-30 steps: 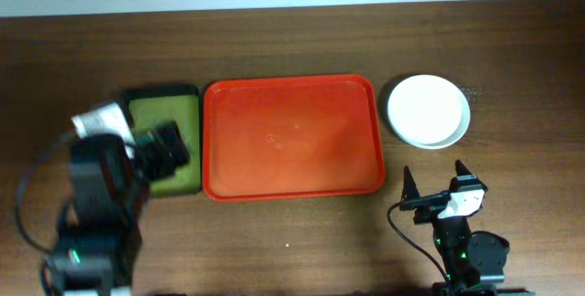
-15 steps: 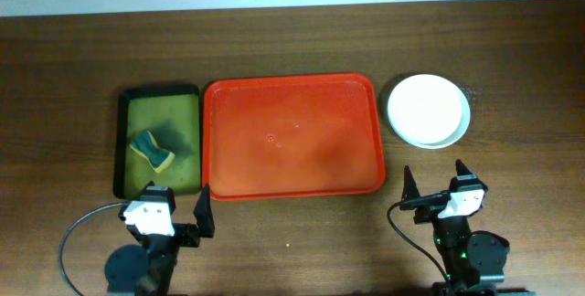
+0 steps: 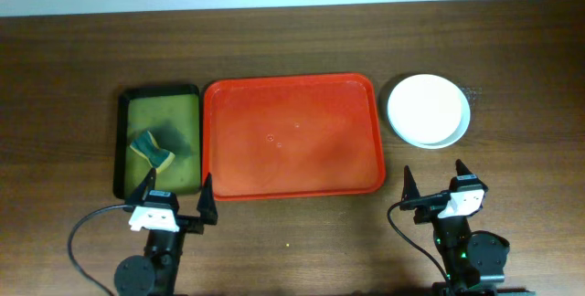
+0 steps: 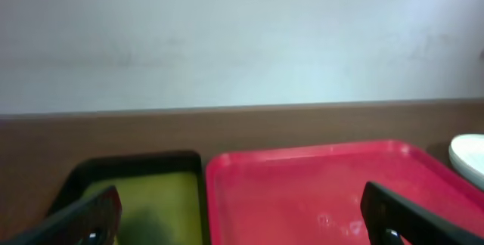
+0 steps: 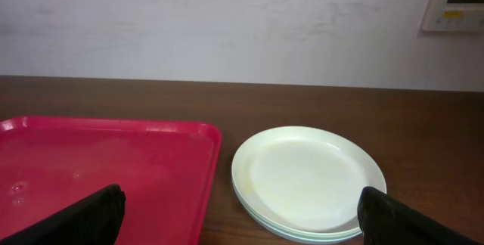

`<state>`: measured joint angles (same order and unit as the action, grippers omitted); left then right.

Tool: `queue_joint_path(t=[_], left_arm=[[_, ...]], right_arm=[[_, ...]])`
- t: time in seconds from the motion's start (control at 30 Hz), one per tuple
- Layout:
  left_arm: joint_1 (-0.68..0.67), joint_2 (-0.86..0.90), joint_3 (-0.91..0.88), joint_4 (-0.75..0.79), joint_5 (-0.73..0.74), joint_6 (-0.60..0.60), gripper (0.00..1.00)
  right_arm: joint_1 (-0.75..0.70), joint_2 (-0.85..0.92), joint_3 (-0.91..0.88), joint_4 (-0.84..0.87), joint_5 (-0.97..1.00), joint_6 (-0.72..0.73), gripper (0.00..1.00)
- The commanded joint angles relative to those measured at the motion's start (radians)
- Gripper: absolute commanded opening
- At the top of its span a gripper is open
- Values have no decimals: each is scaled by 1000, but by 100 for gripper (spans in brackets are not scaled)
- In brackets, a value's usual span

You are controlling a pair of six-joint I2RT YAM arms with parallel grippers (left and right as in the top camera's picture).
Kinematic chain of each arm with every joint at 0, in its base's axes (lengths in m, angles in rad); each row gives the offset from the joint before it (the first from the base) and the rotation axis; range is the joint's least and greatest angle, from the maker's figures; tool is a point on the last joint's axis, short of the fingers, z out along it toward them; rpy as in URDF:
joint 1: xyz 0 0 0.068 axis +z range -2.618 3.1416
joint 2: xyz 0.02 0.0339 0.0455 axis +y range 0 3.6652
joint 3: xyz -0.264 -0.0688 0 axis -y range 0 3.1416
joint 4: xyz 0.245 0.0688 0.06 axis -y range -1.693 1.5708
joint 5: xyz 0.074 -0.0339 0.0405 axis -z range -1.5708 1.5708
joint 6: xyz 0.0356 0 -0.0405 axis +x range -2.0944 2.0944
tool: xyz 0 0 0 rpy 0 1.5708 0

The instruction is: Clean dirty plates on tray and stack at the side

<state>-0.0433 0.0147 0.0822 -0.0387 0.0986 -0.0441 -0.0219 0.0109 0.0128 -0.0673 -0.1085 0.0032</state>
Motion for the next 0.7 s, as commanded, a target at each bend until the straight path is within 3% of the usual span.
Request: queue_joint_path(t=[0.0,0.13,0.33,0.37,0.53,0.67], left_arm=[[6,-10,-73,73,5,19,99],[7,-10,-74,103,-66,19,99],[7,-10,-74,358,-8,19,99],[7,-10,-74,346,-9,40,99],[7,-10,-74,-29,-46,100,99],[29,-10,-74,-42,-72,99,99]], right_arm=[[-5,-7,-7,-4,8,2,99],[-5,-7,-7,-4,8,2,99],[-5,-7,-7,-4,8,2,99],[-5,-7,-7,-4,8,2,99],[-5,-7,-7,-4,8,2,98],[-5,-7,-7,-4,8,2,99]])
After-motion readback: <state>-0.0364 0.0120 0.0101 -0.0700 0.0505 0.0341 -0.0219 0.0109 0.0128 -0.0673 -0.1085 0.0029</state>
